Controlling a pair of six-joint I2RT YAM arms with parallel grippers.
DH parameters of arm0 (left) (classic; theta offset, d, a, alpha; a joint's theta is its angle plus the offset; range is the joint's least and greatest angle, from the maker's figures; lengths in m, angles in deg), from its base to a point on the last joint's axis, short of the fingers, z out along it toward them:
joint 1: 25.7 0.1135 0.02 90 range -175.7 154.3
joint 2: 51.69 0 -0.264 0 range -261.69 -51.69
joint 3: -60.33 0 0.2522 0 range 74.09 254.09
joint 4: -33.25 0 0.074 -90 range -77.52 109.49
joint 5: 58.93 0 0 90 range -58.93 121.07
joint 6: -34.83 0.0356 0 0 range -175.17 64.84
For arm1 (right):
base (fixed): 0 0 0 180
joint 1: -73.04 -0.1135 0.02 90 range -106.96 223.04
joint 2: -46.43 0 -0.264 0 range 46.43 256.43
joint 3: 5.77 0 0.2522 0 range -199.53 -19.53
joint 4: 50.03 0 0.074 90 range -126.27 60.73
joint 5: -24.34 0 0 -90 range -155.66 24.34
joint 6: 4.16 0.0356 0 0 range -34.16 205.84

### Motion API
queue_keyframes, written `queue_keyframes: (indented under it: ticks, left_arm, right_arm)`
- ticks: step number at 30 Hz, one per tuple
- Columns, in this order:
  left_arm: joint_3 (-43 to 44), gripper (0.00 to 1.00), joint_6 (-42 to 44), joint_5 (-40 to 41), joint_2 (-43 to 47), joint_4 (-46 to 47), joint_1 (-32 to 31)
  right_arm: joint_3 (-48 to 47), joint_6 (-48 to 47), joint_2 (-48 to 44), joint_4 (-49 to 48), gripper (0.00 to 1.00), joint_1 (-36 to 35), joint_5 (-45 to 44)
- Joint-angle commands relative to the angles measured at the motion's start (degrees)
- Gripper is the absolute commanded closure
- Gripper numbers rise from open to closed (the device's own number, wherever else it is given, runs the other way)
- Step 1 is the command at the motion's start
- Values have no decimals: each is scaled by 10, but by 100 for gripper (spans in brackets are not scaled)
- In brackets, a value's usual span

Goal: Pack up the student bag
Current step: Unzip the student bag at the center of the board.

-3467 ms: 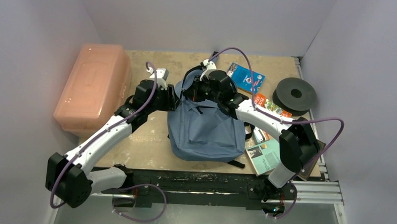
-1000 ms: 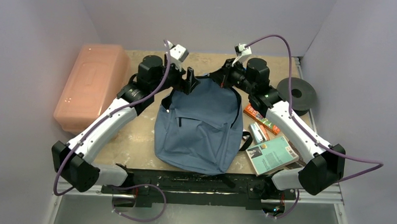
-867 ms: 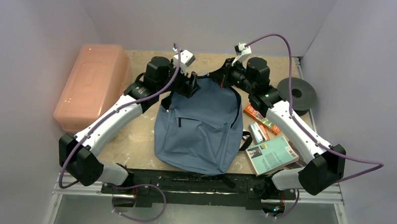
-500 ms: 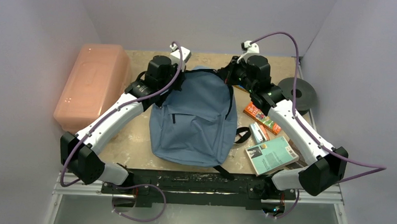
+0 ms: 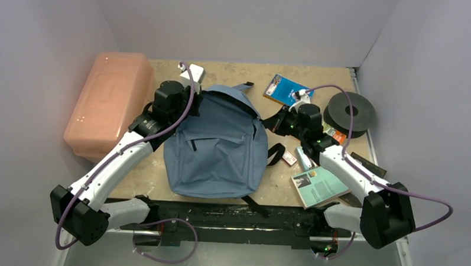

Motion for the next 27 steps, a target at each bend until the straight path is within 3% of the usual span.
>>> queue_keyframes:
  ticks: [1,8,13,14,16,18,20,27]
  left_arm:
    - [8,100,10,86,32,55,22]
    - [7,100,-9,30,33,59,22]
    - [22,100,-6,4,20,44,22]
    - [35,92,-1,-8,16,29,22]
    - [60,64,16,-59,13,2,20]
    - [64,46,51,-136,15,5,14]
    - [64,14,88,-179,14,17,-1]
    - [182,6,141,-321,-83,-13,-27]
  right_arm:
    - [68,35,-26,-23,100,18,-23]
    - [57,-17,-42,-6,100,-5,-10]
    - [-50,-40,-42,55,100,-39,3]
    - [-74,-46,-36,66,100,-42,9]
    - [-126,-65,-17,95,100,-42,26]
    - [-164,-79,-2,112,100,-43,43]
    - [-192,-96,7,121,100,-43,55]
    - [-240,-129,33,138,100,-43,84]
